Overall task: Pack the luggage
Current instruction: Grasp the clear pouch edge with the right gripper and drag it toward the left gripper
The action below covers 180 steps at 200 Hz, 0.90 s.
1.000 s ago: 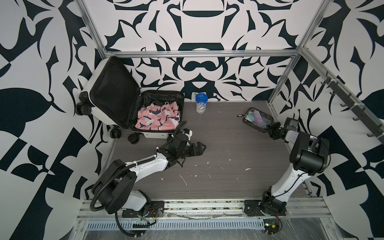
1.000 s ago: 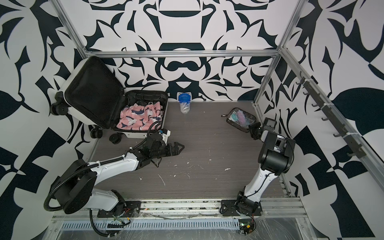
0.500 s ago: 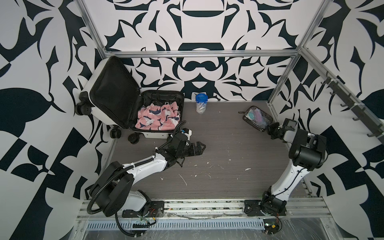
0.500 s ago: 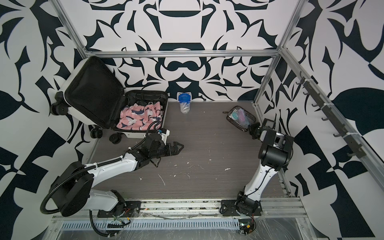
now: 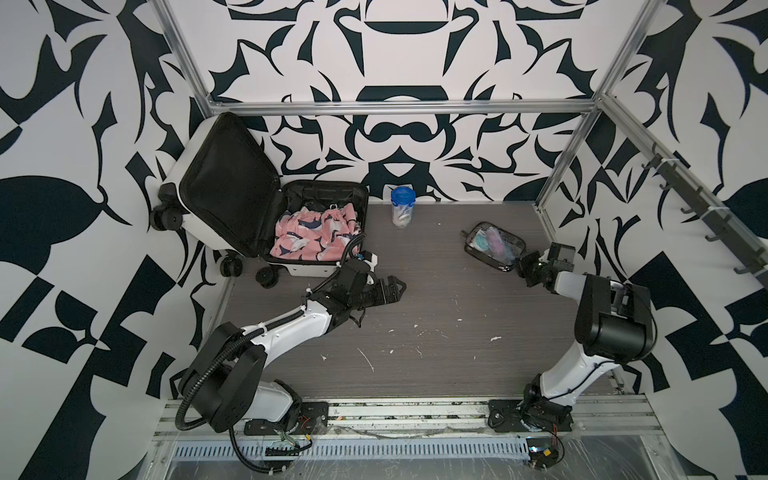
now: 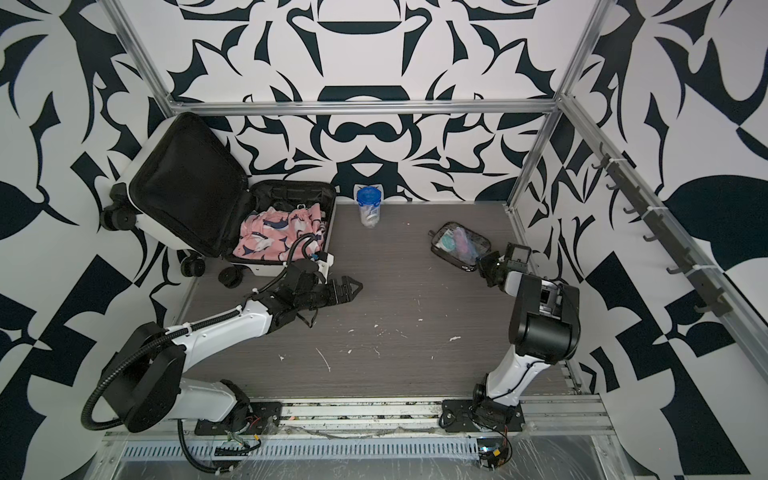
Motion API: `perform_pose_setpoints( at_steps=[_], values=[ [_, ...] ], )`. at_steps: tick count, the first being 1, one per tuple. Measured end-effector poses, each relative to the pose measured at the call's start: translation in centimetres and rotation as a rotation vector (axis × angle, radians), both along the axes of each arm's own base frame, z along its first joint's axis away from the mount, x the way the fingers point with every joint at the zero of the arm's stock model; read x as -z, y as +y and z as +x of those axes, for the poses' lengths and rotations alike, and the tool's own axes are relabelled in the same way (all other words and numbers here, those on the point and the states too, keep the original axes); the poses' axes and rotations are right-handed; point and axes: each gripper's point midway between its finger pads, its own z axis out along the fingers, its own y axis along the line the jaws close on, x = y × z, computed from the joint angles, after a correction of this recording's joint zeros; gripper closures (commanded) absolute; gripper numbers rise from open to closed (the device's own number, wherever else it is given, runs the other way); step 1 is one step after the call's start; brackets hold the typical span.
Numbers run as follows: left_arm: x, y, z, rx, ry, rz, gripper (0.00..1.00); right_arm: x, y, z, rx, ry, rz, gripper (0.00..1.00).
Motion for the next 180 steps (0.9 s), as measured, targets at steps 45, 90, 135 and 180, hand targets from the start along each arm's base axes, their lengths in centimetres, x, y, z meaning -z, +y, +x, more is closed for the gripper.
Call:
perform_pose_setpoints(
  at_steps=[45,90,135,180],
  values=[
    [-0.6,0.3,0.8,0.007,0.03,-0.014,0.0,0.1,8.3,-4.9,-0.184,0.02,-0.032,1.0],
    [0.3,0.1,1.6,0.024,0.089,-0.017,0.04,-0.2,14.5,-9.5,-0.358,0.009,-0.062,1.0],
    [2.1,-1.4,2.1,0.078,0.148,-0.015,0.11,1.2,15.5,-12.5,-0.402,0.06,-0.069,1.0],
    [4.4,-3.0,2.3,0.149,0.204,-0.02,0.14,1.7,15.5,-13.2,-0.429,0.079,-0.096,1.0]
  ],
)
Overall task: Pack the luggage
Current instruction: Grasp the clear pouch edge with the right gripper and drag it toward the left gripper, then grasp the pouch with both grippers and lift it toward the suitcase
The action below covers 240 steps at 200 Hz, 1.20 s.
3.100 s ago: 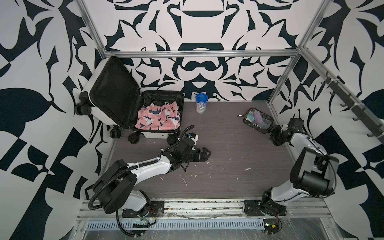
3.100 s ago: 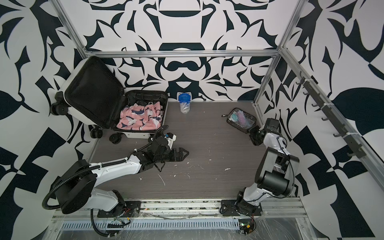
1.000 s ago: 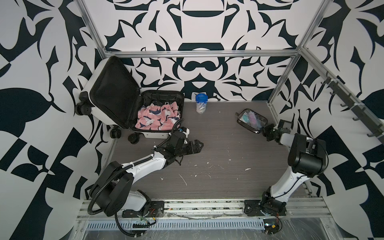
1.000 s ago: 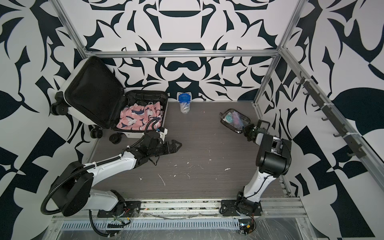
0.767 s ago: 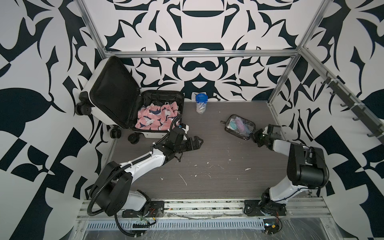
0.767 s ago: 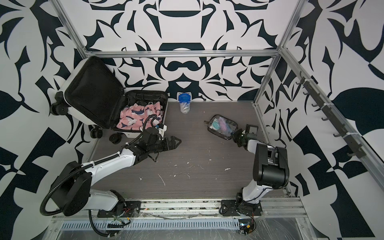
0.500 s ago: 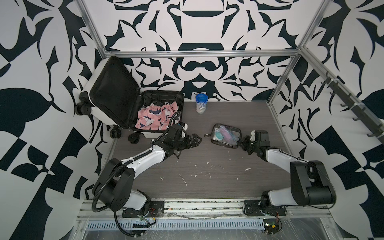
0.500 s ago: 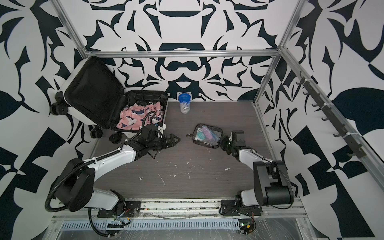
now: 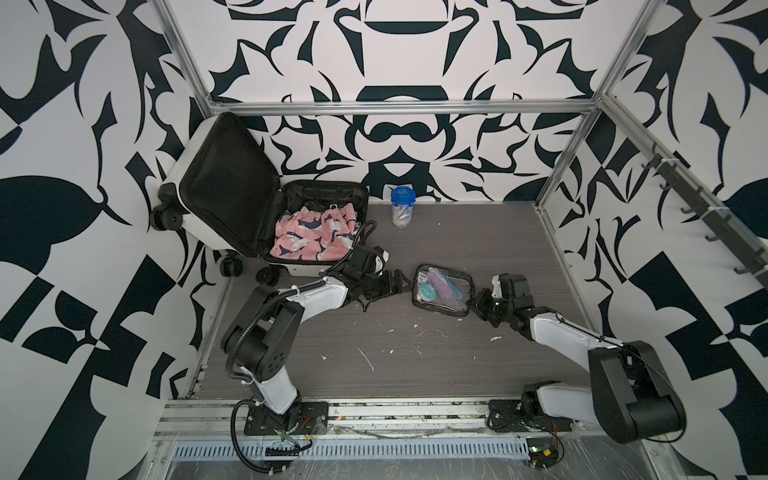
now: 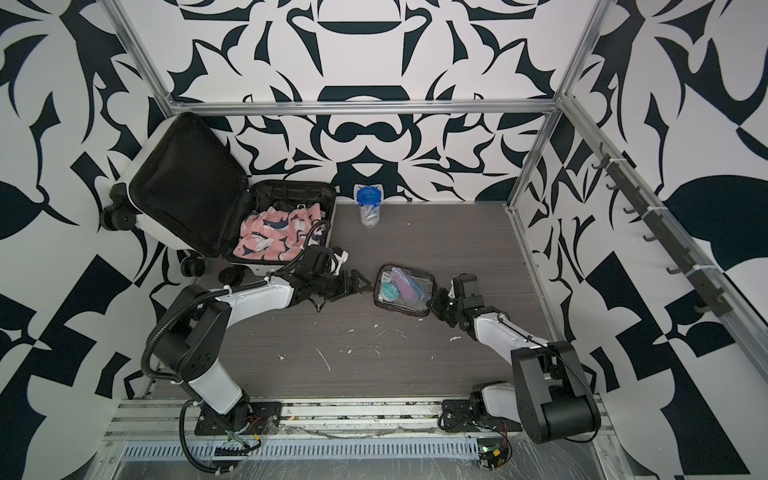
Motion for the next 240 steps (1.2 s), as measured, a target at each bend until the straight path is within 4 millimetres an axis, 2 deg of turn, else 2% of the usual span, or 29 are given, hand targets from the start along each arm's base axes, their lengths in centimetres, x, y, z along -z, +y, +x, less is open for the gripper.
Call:
perform_pose_setpoints(
  at_steps=[4,10,40,63,79,115,133,183,209,220,240],
  values=[
    [0.1,-0.1,0.0,0.005,0.002,-0.001,0.14,0.0,0.0,-0.1,-0.003,0.001,-0.003,1.0],
    [0.1,-0.3,0.0,0.011,0.003,-0.003,0.16,0.1,0.0,-0.1,-0.008,0.004,-0.009,0.95],
    [-0.8,-1.6,1.1,0.052,-0.047,-0.007,0.22,0.1,-0.2,-0.3,-0.033,0.015,-0.043,0.64],
    [-1.2,-2.5,2.1,0.08,-0.088,0.008,0.27,0.0,-0.4,-0.5,-0.038,0.029,-0.064,0.52],
    [-0.9,-3.0,2.5,0.1,-0.102,0.025,0.29,-0.2,-0.6,-0.6,-0.045,0.028,-0.082,0.49],
    [1.5,-3.0,2.4,0.126,-0.077,0.073,0.32,-0.9,-1.0,-0.2,-0.043,0.012,-0.118,0.5],
    [2.4,-2.9,2.2,0.135,-0.059,0.091,0.35,-1.0,-1.1,0.3,-0.044,0.008,-0.128,0.55],
    [2.2,-4.2,2.4,0.164,-0.072,0.091,0.44,0.5,-1.0,1.1,-0.05,0.055,-0.14,0.62],
    [2.5,-4.8,2.1,0.181,-0.071,0.09,0.48,0.4,-0.9,1.4,-0.05,0.049,-0.139,0.66],
    [2.7,-5.0,2.0,0.186,-0.066,0.09,0.51,0.3,-0.9,1.5,-0.049,0.045,-0.139,0.69],
    [3.1,-5.6,2.0,0.193,-0.055,0.087,0.61,0.1,-0.8,1.9,-0.051,0.035,-0.137,0.82]
  ],
)
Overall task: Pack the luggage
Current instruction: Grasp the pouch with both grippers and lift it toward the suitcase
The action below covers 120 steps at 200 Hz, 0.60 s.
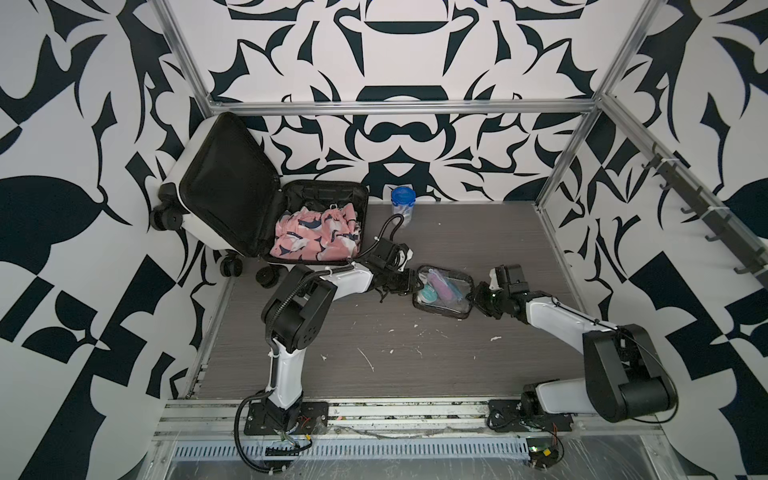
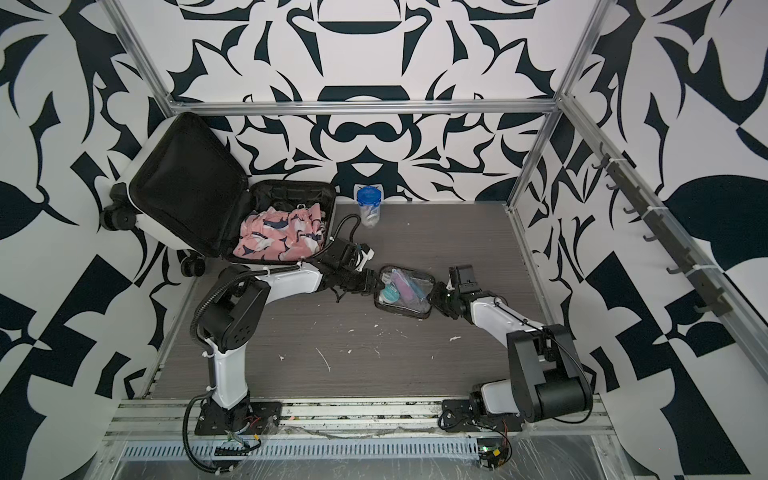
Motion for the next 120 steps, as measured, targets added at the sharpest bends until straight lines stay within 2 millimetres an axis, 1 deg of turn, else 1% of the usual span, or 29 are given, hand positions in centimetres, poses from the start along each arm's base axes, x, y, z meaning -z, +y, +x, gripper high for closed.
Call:
perform_pose_setpoints(
  at_steps=[18,34,57,69,82,93,110,120],
  values=[
    [0.0,-0.5,0.2,0.007,0.004,-0.008,0.72,0.0,0.2,0.2,-0.003,-0.002,0.008,0.94],
    [-0.1,-0.5,0.2,0.005,0.009,-0.008,0.83,-0.1,0.4,0.4,0.001,-0.004,0.016,1.0],
    [-0.1,-0.1,0.2,0.0,0.016,0.009,0.92,-0.6,1.1,0.6,-0.004,-0.012,0.028,1.0],
    [-0.4,0.5,0.1,-0.009,0.018,0.033,0.96,-1.3,1.8,0.9,-0.015,-0.026,0.034,1.0],
    [-1.3,1.4,0.0,-0.024,0.014,0.056,1.0,-2.5,3.0,1.3,-0.034,-0.052,0.043,1.0],
    [-2.5,2.3,0.2,-0.041,-0.002,0.07,1.0,-4.0,4.2,1.7,-0.055,-0.082,0.053,1.0],
    [-5.2,4.2,0.8,-0.083,-0.044,0.082,1.0,-6.8,6.5,2.7,-0.088,-0.146,0.067,1.0],
    [-7.0,5.5,1.3,-0.111,-0.077,0.087,1.0,-9.0,8.1,3.3,-0.115,-0.193,0.083,1.0]
  ],
)
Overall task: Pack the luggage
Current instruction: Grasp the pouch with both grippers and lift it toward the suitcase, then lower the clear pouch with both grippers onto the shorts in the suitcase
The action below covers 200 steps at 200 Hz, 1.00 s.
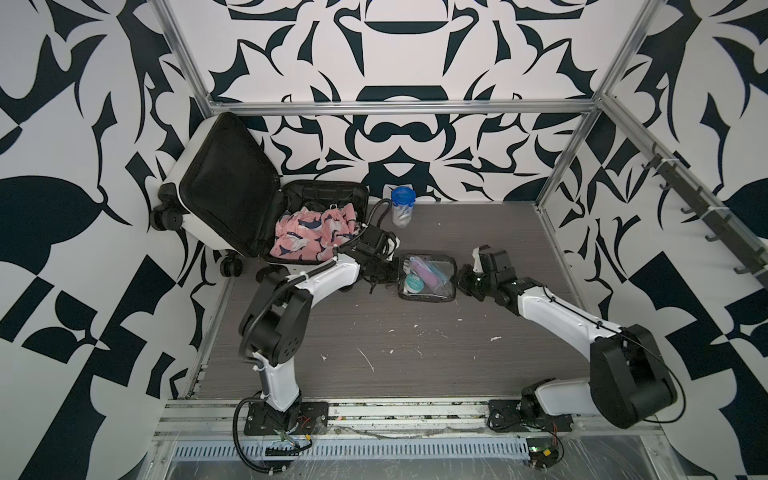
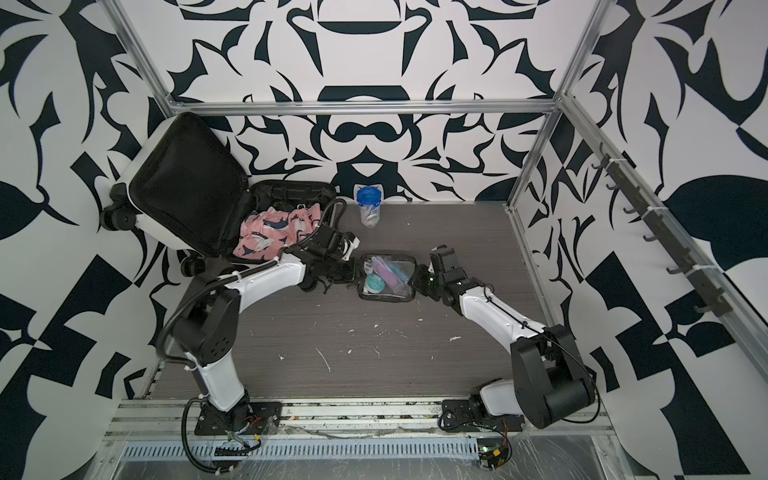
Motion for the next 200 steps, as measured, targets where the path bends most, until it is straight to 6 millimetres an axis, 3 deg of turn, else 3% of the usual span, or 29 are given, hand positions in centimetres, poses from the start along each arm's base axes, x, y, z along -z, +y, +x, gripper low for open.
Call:
perform_pose_setpoints(
  at_steps=[33,64,99,127,164,200],
  values=[
    [-6.1,4.8,1.8,-0.1,-0.141,0.039,1.0,-6.3,5.4,2.1,-0.07,-0.13,0.063,1.0],
    [-10.3,10.6,3.9,-0.224,-0.247,0.073,1.0,-8.8,11.3,5.5,-0.126,-0.182,0.104,1.0],
    [-11.4,17.4,5.9,-0.376,-0.279,0.122,1.0,-8.6,18.7,8.5,-0.2,-0.19,0.141,1.0],
    [-11.2,21.9,7.3,-0.488,-0.29,0.155,1.0,-6.8,24.2,10.9,-0.241,-0.177,0.174,1.0],
    [-10.1,26.2,8.3,-0.586,-0.271,0.173,1.0,-3.2,30.0,12.4,-0.302,-0.129,0.207,1.0],
    [-8.9,28.8,9.3,-0.64,-0.249,0.178,1.0,-1.5,33.3,13.3,-0.336,-0.107,0.221,1.0]
  ],
)
